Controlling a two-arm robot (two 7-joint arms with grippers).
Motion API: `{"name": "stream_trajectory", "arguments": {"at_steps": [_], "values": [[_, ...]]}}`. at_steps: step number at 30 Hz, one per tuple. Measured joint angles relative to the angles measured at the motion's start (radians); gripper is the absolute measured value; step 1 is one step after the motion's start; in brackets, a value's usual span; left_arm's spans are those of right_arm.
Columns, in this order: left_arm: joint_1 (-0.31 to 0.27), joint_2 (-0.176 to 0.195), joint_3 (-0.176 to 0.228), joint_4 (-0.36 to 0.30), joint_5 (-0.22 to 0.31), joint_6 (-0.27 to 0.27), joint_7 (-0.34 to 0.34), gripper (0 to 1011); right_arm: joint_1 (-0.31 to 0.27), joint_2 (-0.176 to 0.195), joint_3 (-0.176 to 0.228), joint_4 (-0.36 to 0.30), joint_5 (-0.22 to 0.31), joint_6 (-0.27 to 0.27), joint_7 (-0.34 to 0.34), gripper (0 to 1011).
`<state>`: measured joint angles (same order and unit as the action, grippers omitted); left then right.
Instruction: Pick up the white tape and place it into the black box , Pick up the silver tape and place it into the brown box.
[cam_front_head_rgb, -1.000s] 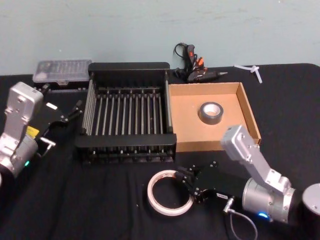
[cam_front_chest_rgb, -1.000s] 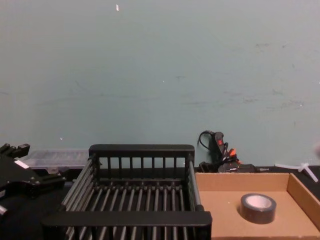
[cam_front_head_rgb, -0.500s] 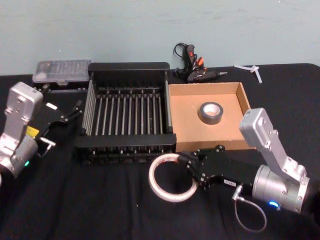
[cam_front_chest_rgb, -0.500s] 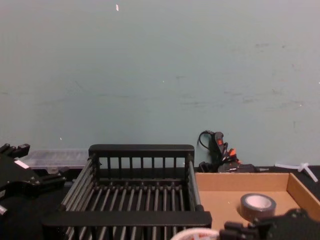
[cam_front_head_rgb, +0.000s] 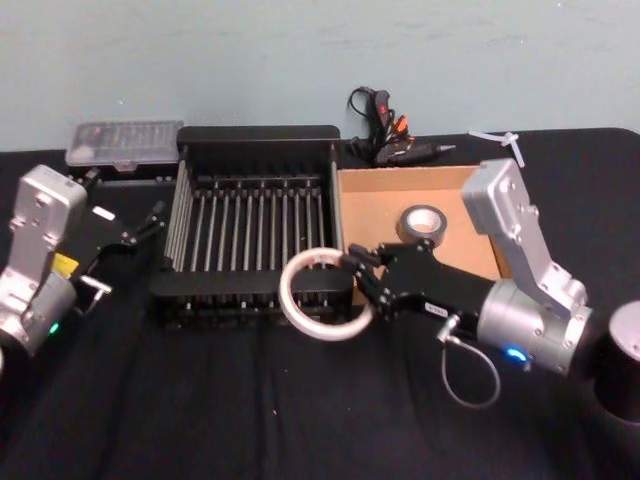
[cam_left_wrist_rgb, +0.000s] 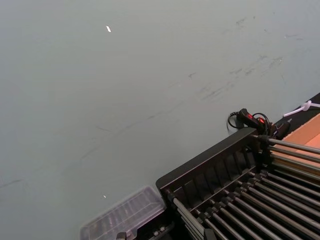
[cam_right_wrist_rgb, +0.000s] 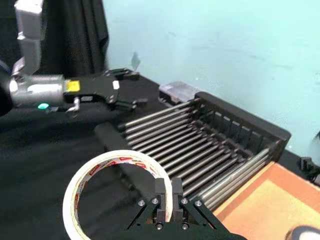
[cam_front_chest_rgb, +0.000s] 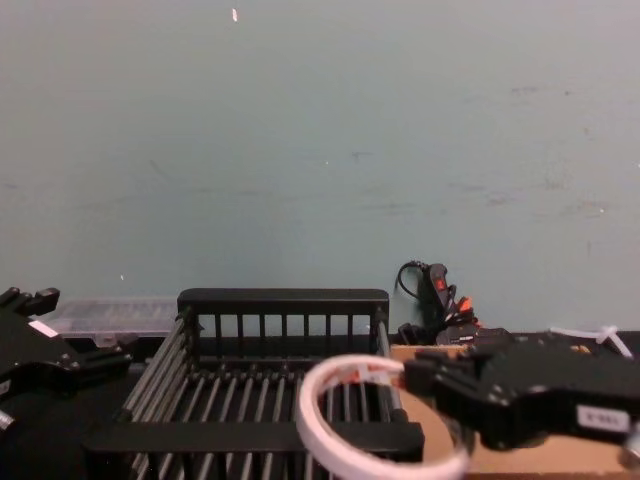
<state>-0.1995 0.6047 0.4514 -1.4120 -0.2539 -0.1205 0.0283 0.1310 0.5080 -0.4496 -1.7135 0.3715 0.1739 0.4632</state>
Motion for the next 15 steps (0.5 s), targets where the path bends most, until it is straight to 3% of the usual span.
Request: {"name": "stream_trajectory", "arguments": {"at_steps": [8,15], "values": [[0.000,0.000,0.000,0.000,0.000,0.000,0.000,1001,0.079,-0.072,-0.021,0.075,-0.012,0.012,-0.038,80],[0.000,0.000,0.000,0.000,0.000,0.000,0.000,1002,0.165,-0.158,-0.044,0.181,-0.066,0.007,-0.092,80]]}}
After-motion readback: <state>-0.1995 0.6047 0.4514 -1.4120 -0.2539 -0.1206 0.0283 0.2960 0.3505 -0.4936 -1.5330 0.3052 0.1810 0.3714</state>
